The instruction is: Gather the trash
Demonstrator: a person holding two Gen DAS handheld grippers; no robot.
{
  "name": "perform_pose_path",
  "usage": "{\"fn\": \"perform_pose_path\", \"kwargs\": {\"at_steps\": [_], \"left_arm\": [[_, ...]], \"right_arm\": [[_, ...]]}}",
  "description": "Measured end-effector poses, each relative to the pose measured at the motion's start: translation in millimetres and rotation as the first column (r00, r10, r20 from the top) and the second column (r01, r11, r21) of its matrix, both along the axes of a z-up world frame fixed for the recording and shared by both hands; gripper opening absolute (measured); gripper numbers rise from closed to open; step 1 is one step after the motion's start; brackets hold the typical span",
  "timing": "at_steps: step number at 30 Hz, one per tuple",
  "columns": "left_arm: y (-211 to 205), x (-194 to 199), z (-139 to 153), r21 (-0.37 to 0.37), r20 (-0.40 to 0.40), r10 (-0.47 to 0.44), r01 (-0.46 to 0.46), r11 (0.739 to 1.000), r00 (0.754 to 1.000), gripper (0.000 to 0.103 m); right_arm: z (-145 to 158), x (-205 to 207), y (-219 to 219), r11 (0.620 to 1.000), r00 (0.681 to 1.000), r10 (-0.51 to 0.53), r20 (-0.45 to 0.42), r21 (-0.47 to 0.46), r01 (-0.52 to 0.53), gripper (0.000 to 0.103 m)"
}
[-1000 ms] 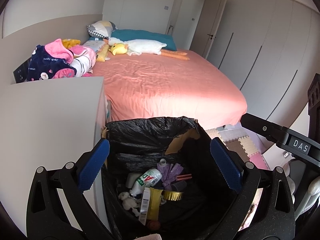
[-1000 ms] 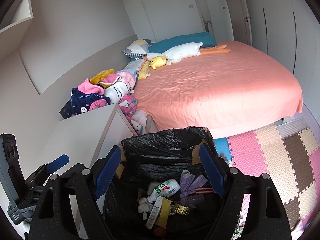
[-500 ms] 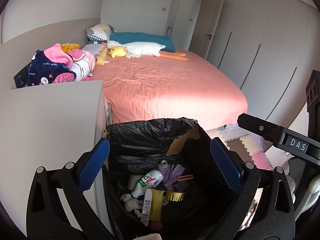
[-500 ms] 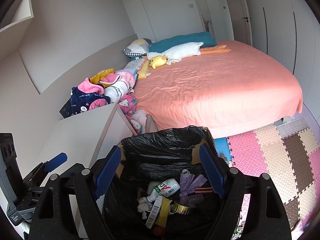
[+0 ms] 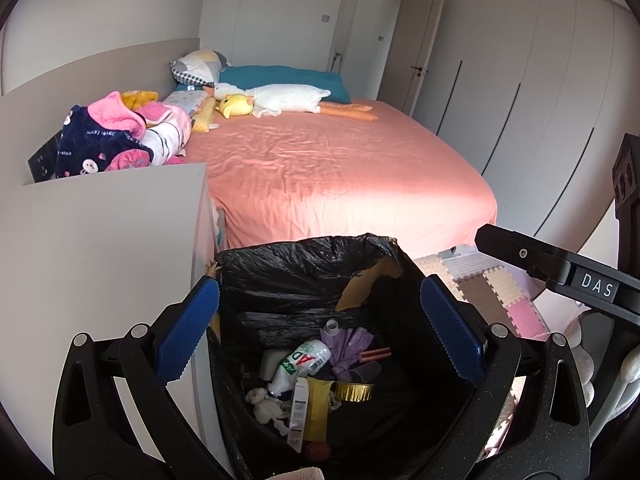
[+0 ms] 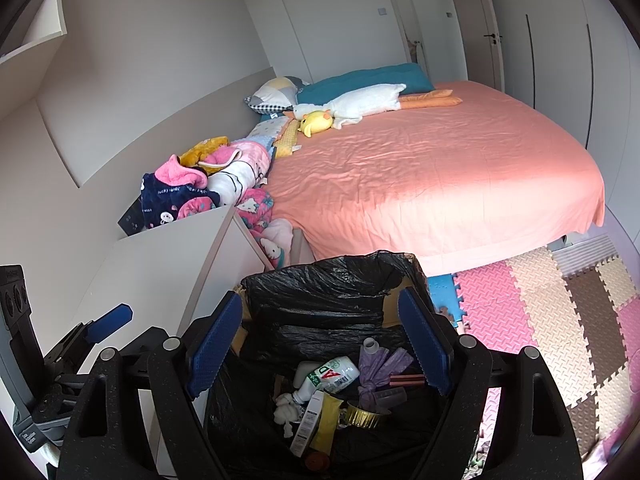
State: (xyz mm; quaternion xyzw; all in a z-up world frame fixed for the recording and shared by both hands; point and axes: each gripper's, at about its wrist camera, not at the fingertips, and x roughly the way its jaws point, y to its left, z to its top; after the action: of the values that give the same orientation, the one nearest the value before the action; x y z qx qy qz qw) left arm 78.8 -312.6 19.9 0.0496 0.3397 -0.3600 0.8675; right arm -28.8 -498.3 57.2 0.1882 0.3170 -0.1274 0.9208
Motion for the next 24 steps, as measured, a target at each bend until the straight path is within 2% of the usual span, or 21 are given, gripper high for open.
{"fn": "perform_pose_path", "kwargs": {"at_steps": [24], "left_arm": [[2.7, 4.8, -2.0, 0.0, -0.001, 0.016, -0.016, 1.0, 1.0, 0.097]], "right_arm": [[-2.8, -2.1, 0.5, 1.0, 1.0, 0.005, -0.003, -0.002, -0.005, 0.08]]}}
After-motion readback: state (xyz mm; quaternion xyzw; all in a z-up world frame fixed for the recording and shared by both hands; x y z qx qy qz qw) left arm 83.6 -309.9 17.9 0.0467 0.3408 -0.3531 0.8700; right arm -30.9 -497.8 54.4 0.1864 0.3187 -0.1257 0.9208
